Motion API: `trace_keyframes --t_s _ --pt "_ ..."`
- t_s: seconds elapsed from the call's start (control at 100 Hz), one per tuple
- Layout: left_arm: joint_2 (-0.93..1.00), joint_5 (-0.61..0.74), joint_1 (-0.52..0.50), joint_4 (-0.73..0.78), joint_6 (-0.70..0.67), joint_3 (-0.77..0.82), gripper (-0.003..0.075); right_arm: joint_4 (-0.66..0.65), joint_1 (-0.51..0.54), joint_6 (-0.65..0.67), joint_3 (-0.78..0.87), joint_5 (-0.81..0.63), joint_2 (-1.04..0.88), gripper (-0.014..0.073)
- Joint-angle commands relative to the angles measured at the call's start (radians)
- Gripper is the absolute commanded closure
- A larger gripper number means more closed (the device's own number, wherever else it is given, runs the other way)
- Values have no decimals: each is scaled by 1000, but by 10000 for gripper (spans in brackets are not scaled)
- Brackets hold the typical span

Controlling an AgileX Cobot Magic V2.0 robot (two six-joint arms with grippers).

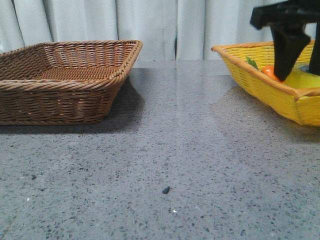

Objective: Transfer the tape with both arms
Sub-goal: 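Grasp the yellow tape roll by its rim with the right gripper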

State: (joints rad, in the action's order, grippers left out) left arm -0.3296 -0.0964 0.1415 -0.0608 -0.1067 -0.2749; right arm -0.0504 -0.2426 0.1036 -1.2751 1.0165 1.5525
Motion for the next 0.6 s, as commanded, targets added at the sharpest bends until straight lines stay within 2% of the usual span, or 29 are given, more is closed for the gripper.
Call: trace_keyframes --t_s 0.0,0.12,0.29,0.36,0.46,0.59 --pt "-14 78 -1 -7 -10 -38 741 -1 0 -12 -32 -16 -7 244" --pt "-14 78 -1 -7 -10 -38 741 -1 0 -12 -32 -16 16 290" --pt "-14 78 -1 -7 -10 -38 741 -1 0 -12 -32 -9 21 496" --pt "-14 78 -1 -7 -10 -38 741 -1 0 -12 -32 -9 21 554" --pt "-14 78 -1 -7 -10 -38 741 -1 0 -12 -32 12 21 592" --pt "-14 79 -1 -7 -10 -38 741 -1 0 -12 -36 14 21 592"
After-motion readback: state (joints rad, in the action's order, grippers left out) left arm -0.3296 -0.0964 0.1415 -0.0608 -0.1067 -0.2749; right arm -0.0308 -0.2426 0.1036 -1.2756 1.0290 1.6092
